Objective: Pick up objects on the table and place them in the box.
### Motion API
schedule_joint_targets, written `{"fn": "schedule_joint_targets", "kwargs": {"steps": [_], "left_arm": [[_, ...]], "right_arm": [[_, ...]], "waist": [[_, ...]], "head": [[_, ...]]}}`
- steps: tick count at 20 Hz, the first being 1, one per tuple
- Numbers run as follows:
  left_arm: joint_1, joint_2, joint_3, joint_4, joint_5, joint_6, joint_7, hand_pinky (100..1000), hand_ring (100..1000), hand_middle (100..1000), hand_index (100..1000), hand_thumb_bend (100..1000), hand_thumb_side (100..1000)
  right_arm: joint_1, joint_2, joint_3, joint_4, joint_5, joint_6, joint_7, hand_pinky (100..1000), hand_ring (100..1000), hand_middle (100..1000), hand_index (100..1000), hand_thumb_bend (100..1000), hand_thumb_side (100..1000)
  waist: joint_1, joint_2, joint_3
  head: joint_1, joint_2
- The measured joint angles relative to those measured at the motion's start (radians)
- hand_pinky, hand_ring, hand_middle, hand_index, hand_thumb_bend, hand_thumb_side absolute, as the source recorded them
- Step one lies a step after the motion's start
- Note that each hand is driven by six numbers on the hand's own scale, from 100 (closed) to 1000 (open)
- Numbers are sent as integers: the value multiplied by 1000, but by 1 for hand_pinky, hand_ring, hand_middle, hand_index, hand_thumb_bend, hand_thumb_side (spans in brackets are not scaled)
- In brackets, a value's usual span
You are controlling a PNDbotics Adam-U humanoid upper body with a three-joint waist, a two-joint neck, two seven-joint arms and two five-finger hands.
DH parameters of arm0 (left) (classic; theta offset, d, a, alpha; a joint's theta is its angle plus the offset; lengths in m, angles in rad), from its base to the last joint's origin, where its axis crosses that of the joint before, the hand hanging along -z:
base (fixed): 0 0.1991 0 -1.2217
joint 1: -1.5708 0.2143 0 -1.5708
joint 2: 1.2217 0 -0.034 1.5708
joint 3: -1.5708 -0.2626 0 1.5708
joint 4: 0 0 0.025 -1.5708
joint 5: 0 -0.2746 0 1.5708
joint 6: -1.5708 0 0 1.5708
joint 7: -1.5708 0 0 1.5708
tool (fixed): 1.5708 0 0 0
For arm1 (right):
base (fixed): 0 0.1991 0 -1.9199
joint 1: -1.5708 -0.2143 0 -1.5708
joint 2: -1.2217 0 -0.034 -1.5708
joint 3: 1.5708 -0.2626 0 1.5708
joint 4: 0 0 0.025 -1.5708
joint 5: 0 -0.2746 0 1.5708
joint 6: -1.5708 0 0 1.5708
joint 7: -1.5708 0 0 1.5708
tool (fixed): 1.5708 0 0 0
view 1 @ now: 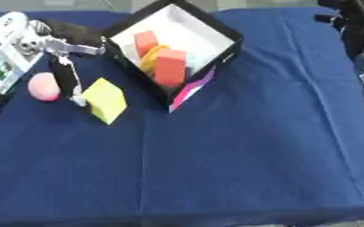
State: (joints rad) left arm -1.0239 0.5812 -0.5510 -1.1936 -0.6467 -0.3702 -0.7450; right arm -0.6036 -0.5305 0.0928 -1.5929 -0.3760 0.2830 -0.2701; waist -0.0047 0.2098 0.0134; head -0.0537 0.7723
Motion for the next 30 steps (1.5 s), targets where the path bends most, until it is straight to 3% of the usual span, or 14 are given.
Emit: {"fn": "schedule_joint_targets", "kwargs": {"steps": [4, 21, 30], "left_arm": [[0, 0, 0, 1, -11, -3, 3, 930, 938, 836, 893, 793, 203], [-5, -34, 6, 51, -57, -16, 16, 921, 933, 831, 884, 780, 209], [2, -54, 6, 95, -84, -42, 42, 864, 851, 765, 839, 712, 100]], "right_arm": [[0, 5, 0, 2, 0, 0, 0, 824, 903, 803, 859, 153, 605], [0, 7, 0, 4, 0, 1, 0, 824, 903, 807, 859, 152, 607], [0, 7, 0, 4, 0, 1, 1, 825, 903, 809, 860, 148, 612]], "waist": [[0, 0, 0], [0, 1, -5], [0, 1, -7]], "head": [[0, 0], [0, 0], [1, 0]]}}
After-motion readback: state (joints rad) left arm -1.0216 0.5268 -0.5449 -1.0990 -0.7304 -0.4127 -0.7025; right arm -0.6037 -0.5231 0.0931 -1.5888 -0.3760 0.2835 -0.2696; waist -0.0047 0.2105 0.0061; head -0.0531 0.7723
